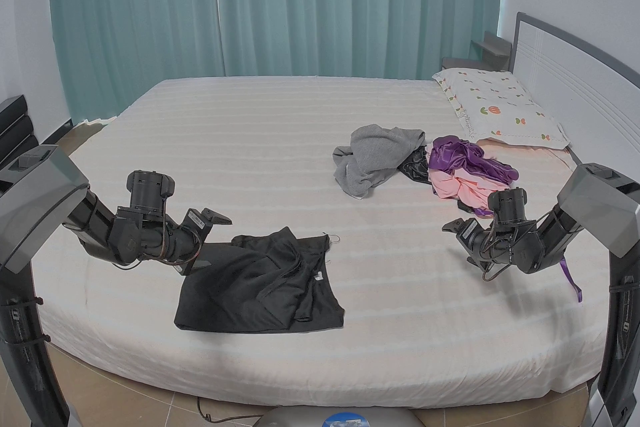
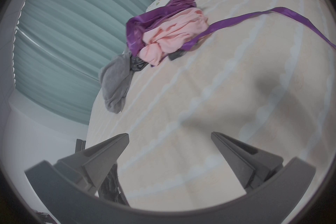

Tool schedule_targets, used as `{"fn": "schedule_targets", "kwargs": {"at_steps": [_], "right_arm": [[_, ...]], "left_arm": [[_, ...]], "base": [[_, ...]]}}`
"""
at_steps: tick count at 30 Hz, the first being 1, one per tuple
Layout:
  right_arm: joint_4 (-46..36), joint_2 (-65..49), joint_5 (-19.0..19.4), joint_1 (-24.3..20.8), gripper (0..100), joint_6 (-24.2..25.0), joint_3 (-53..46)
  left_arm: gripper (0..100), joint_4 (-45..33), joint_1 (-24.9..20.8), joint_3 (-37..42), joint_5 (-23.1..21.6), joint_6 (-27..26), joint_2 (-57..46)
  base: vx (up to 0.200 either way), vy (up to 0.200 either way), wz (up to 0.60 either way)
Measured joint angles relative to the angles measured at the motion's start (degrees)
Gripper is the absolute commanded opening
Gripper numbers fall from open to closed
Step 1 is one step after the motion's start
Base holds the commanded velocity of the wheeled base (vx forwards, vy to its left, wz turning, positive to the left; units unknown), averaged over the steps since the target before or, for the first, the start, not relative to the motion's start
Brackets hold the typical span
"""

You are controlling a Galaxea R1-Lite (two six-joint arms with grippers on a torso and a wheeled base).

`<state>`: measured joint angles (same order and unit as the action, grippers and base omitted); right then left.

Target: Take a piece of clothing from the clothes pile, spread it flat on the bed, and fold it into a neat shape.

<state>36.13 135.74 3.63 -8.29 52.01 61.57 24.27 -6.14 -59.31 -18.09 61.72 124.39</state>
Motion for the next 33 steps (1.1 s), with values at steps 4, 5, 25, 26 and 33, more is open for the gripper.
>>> {"fn": "schedule_targets", "kwargs": {"at_steps": [4, 5, 25, 26, 33], "right_arm": [[-0.3, -1.87, -0.55, -2.36, 100, -0.52, -0.83], [-0.52, -2.43, -0.71, -3.04, 100, -0.8, -1.0], [1.34, -4.77, -4.12, -15.52, 100, -11.17, -8.37], [1.3, -4.75, -4.45, -15.71, 100, -11.52, -8.57], [1.44, -4.53, -6.39, -17.62, 100, -14.21, -9.9]], "left_arm": [[100, 0.09, 0.96, -0.3, -0.9, 0.0, 0.2], [100, 0.06, 1.11, -0.33, -0.93, 0.0, 0.27], [100, 0.06, 0.61, -0.94, -1.06, -0.41, 1.99], [100, 0.06, 0.61, -0.94, -1.04, -0.41, 2.01], [100, 0.04, 0.33, -0.98, -0.95, -0.57, 2.18]], "base": [[0.0, 0.2, 0.0], [0.0, 0.2, 0.0], [0.0, 0.18, 0.0], [0.0, 0.0, 0.0], [0.0, 0.0, 0.0]]}}
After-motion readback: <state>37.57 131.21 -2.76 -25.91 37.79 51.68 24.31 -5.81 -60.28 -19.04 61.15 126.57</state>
